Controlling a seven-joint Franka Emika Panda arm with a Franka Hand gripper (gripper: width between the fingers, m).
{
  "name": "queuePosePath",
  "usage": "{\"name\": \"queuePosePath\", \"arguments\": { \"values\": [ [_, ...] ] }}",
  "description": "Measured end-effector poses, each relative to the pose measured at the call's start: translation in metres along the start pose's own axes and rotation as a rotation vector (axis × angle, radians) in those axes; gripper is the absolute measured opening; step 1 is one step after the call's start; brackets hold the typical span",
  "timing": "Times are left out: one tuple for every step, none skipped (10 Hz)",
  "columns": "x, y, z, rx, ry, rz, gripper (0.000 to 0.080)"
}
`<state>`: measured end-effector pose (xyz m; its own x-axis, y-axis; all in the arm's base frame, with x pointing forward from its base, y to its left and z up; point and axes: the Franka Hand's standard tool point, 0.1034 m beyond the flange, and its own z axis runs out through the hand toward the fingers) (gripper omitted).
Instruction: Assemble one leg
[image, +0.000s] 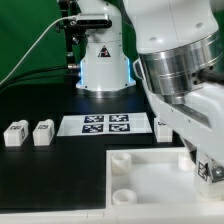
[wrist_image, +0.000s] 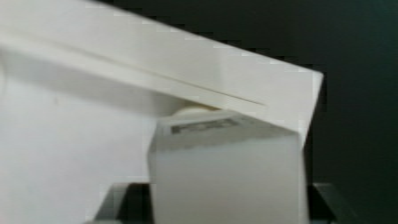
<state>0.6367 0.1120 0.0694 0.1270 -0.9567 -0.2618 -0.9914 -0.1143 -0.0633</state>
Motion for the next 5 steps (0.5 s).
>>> {"name": "queuePosePath", "arguments": {
  "values": [
    [-0.0024,-0.0002,0.0007,0.004,-0.005,0.133,0.0303],
    [-0.0018,0.0004,0.0008,0.008,-0.007,0.181,0.0303],
    [-0.0024,0.0006,0.0013,0.007,-0.007,0.208,0.0309],
    [-0.0028,0.0009,0.0019,0.006,-0.007,0.182,0.0309],
    [-0.0029,0.0011,0.0023,0.006,-0.007,0.128,0.0535]
  ]
}}
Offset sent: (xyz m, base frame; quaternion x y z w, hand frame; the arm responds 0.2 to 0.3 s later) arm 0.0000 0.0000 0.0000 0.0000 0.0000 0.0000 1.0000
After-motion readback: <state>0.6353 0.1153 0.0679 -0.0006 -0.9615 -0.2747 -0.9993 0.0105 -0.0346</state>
